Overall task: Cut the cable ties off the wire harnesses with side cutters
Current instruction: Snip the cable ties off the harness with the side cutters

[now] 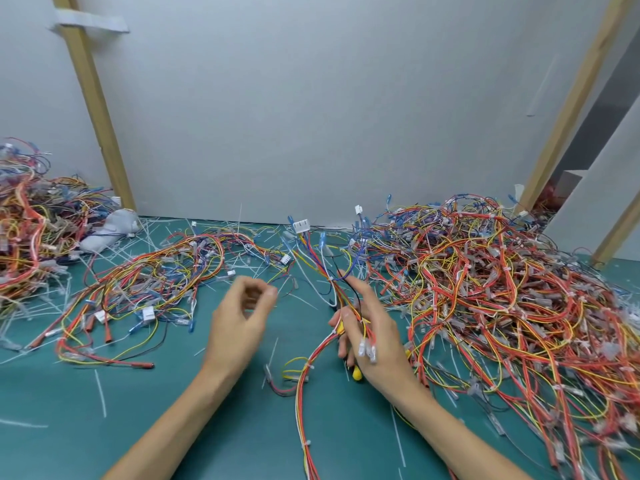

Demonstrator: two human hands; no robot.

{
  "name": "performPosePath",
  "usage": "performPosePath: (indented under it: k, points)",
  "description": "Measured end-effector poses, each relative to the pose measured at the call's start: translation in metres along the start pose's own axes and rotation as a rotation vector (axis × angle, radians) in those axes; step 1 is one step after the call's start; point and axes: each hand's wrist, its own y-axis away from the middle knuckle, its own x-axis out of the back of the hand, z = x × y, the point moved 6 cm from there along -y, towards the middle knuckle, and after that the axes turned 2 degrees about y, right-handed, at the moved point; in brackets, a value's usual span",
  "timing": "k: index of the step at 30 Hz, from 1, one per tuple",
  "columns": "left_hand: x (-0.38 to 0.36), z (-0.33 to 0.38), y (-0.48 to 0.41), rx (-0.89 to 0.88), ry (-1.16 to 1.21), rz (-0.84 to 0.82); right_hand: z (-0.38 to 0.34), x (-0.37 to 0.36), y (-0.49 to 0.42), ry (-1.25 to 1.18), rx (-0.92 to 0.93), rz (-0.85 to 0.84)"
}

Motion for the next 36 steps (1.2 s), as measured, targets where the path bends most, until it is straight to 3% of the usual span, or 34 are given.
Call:
performPosePath:
  k: [3, 6, 8, 10, 13, 16, 21, 25, 31, 36]
  points:
    - [0.036, 0.013, -0.011, -0.099, 0.010, 0.261, -0.004, 0.002, 0.000, 0.097, 0.081, -0.018]
    - [0.059, 0.033, -0.019, -0.263, -0.009, 0.295, -0.009, 0.004, 0.000, 0.290, 0.162, -0.091]
    - [0.061, 0.039, -0.024, -0.280, 0.048, 0.179, -0.013, 0.005, 0.000, 0.457, 0.179, -0.111]
    - [0.049, 0.038, -0.025, -0.217, 0.029, -0.055, -0.016, 0.004, 0.000, 0.555, 0.191, -0.128]
    - [0.020, 0.017, -0.013, -0.070, -0.239, -0.404, -0.021, 0.002, 0.002, 0.632, 0.209, -0.179]
    - [0.007, 0.008, -0.005, -0.055, -0.487, -0.512, -0.025, 0.002, 0.001, 0.746, 0.218, -0.200]
    - [0.014, 0.015, -0.009, -0.022, -0.328, -0.335, -0.037, -0.001, 0.002, 0.951, 0.284, -0.188]
    - [0.023, 0.028, -0.007, -0.224, -0.495, -0.087, -0.042, -0.004, 0.005, 1.033, 0.334, -0.122]
    - [0.022, 0.028, -0.009, -0.179, -0.351, -0.116, -0.046, -0.009, 0.007, 1.120, 0.327, -0.056]
    - [0.012, 0.009, -0.003, 0.075, -0.314, -0.178, -0.057, -0.012, 0.011, 1.092, 0.359, -0.006]
